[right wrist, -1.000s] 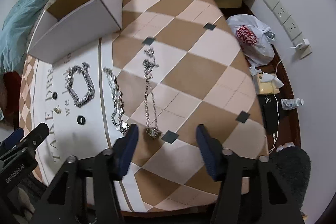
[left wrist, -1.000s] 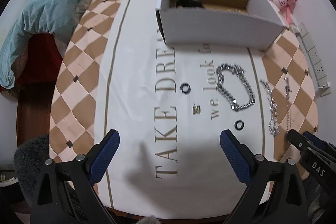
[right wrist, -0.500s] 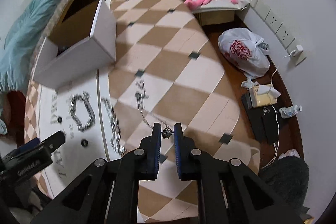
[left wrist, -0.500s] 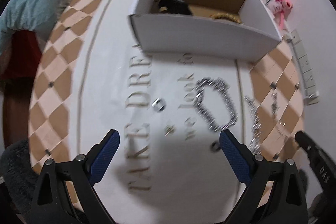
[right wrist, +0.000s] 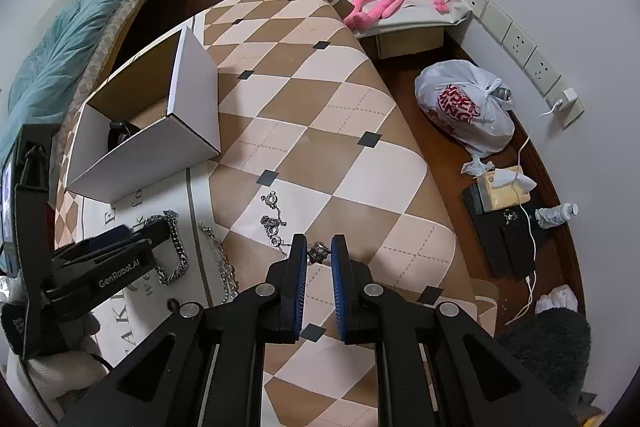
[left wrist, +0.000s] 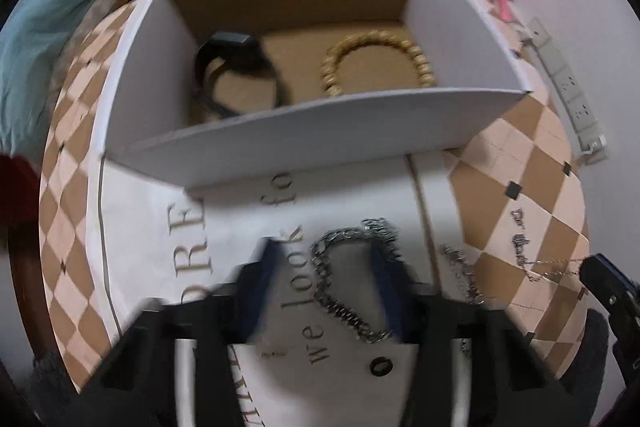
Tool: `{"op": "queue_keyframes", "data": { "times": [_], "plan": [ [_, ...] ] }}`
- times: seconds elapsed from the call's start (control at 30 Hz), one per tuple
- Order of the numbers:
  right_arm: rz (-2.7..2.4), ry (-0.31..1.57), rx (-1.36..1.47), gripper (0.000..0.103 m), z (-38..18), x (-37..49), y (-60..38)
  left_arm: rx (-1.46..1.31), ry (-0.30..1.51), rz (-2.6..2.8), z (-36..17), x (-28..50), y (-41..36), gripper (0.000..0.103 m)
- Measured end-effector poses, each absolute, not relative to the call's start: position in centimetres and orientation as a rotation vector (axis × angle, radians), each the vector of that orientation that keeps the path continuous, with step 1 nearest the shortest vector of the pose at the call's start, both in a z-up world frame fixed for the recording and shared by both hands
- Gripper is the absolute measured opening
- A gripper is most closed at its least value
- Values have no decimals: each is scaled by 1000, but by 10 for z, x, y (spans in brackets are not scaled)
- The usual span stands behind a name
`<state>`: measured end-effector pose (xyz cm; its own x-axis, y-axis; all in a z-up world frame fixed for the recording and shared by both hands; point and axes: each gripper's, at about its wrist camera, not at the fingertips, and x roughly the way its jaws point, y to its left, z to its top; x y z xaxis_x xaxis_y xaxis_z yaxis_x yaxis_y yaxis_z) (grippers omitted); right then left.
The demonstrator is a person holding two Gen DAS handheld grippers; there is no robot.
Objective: Organize jewelry
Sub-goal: 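Grasp the silver chain bracelet with the left tool while the right tool grasps the silver pendant necklace, then carry the chain bracelet and pendant necklace into the box and open both tools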
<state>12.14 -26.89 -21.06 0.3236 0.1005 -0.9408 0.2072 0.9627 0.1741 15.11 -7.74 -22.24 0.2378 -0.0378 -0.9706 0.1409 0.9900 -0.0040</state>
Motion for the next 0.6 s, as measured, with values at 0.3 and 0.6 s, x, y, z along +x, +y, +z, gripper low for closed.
{"op": "queue_keyframes", "data": {
  "times": [0.3,0.6],
  "plan": [
    [-30,1204,293,13,-187,121,-265,-24,1276,-211,-193,136,-60,6],
    [77,1107,288,13,-122,131,-254,-116,1167,-253,-132,128,-29,6]
  ]
}}
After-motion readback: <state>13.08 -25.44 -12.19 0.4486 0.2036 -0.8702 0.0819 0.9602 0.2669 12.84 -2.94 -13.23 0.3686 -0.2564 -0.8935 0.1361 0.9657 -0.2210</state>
